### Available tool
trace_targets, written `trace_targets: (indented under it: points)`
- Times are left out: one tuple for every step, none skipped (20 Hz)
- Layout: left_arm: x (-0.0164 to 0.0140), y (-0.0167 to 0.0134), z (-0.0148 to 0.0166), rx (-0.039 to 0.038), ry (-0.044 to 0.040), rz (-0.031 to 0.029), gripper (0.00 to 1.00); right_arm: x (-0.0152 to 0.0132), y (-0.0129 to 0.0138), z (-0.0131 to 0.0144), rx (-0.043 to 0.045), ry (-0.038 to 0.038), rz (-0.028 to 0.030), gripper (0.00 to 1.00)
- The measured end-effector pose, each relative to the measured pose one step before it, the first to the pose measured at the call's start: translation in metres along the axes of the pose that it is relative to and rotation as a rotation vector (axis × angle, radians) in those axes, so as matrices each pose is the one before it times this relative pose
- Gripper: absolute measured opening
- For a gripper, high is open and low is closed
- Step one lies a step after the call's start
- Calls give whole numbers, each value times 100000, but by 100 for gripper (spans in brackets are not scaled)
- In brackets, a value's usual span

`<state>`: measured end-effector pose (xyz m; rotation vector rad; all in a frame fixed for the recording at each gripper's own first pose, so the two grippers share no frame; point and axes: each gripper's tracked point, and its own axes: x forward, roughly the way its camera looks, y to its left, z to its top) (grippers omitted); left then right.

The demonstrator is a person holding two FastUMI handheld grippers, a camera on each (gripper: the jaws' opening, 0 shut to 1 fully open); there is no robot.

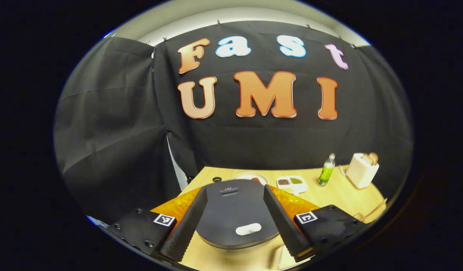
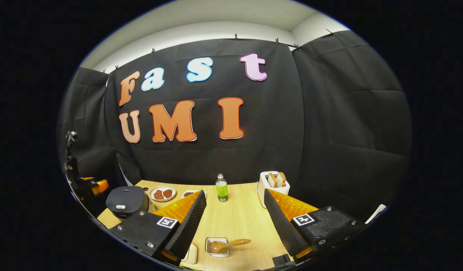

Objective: Close the left gripper, press the button to open the rice cooker; take a wooden spoon from the chopstick holder with the right hand, scoop a spoonful of rice and pour it into the rice cooker, then put the wooden spoon back into the chopstick holder.

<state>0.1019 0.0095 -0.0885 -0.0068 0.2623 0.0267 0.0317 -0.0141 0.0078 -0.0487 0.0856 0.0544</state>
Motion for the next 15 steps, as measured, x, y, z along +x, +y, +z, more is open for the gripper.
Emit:
trace_targets:
  points:
    - [-705, 158, 2728, -2454, -3263, -952, 100, 239, 35, 303, -125, -512, 35, 95]
    - [-807, 354, 2513, -621, -3263, -483, 100, 127, -33, 350, -192, -575, 47, 100]
    - [-499, 508, 2344, 1049, -3016, 285, 97, 108, 11, 427, -277, -643, -6, 100]
    - [-726, 507, 1979, 1561, -3015, 345, 94, 231, 117, 468, -281, -933, 47, 95]
    - [-715, 403, 1749, 1604, -2494, 413, 95, 96, 94, 489, -186, -1003, -28, 95]
    - [-691, 392, 1535, 1390, -2565, 356, 95, 101, 141, 439, -301, -837, 198, 100]
    - [-738, 368, 1393, 835, -2316, 482, 96, 41, 80, 441, -366, -896, 98, 100]
    - [-581, 476, 1418, 670, -2458, 494, 97, 18, 70, 495, -573, -907, 47, 100]
    - [-446, 517, 1141, 604, -1781, 856, 98, 5, 63, 573, -743, -1242, -103, 100]
    - [-397, 628, 659, 567, -629, 1225, 99, 41, 71, 440, -505, -930, -24, 100]
    - [-344, 467, 483, 121, -886, 1149, 100, -114, 50, 372, -267, -1114, 75, 100]
    - [-148, 345, 469, 111, -969, 870, 100, -68, 2, 378, -51, -1055, -90, 95]
    - [-15, 52, 159, 309, -693, 225, 100, -44, 53, 235, 140, -739, 26, 100]
    - [-213, -82, -147, 396, -300, -322, 100, -124, 91, -56, 93, -29, 32, 95]
    - [-149, -167, 83, -259, -1170, -666, 100, 33, 86, -306, 1, 454, 131, 100]
